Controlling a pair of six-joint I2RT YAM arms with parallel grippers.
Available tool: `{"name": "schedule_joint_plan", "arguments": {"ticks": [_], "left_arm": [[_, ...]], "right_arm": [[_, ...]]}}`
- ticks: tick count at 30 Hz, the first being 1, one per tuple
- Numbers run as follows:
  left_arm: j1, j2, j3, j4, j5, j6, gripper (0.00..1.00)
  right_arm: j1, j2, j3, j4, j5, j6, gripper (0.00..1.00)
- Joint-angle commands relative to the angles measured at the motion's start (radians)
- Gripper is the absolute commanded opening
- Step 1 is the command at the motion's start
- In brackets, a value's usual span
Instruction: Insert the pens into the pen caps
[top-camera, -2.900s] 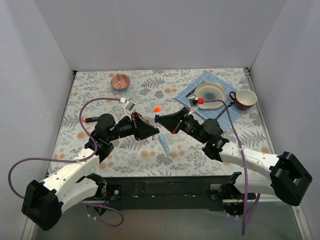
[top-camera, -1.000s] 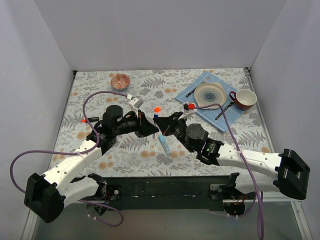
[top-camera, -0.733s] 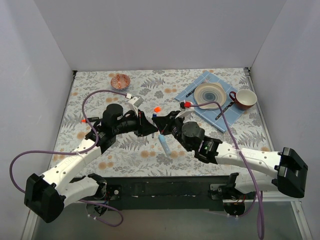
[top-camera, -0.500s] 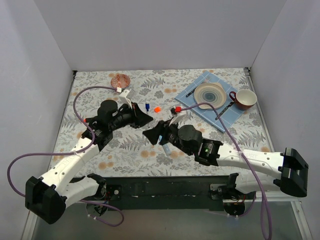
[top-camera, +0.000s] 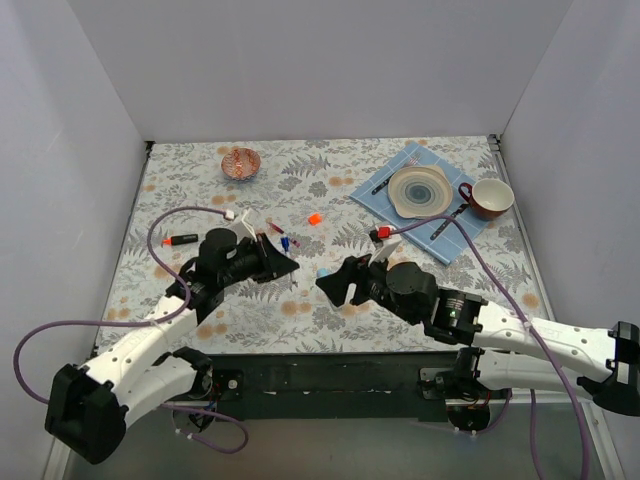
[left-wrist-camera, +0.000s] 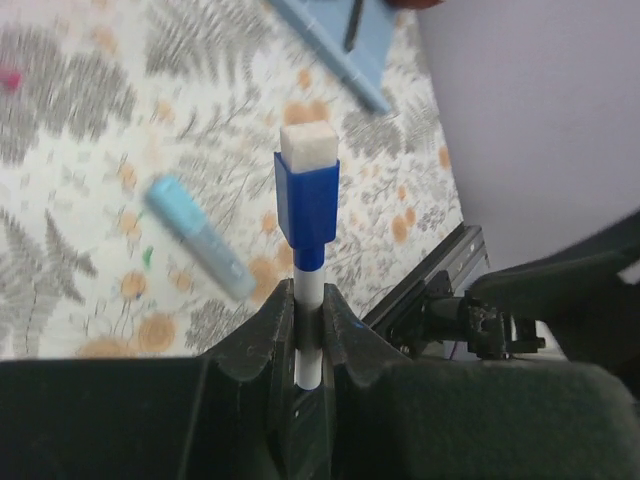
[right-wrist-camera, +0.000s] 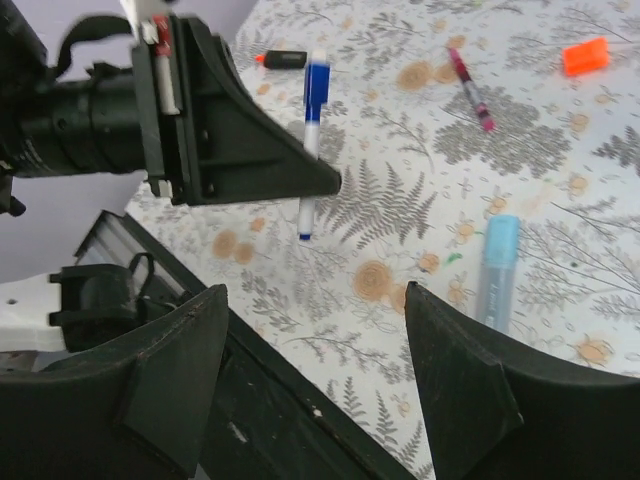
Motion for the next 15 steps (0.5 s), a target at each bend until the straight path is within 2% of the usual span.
{"name": "schedule_joint_plan", "arguments": {"ticks": [1,9,15], "left_arm": [[-0.018,0.076,-0.141,-0.001,-0.032,-0.177,0.0],[-0.09,0.207,-0.228,0.091,-0.142,-0.289,0.02],[-0.163,0.346,-0.182,0.13,-0.204,-0.291,0.08]], "right_arm": [[-0.017,-0.034,-0.051,-0.125,0.105,-0.011,0.77],[-0.041,-0.114,-0.098,-0.145,0.091,-0.042,0.76],[-0.057,-0.12,-0.113,-0.142,0.077,-0.043,0.76]]}}
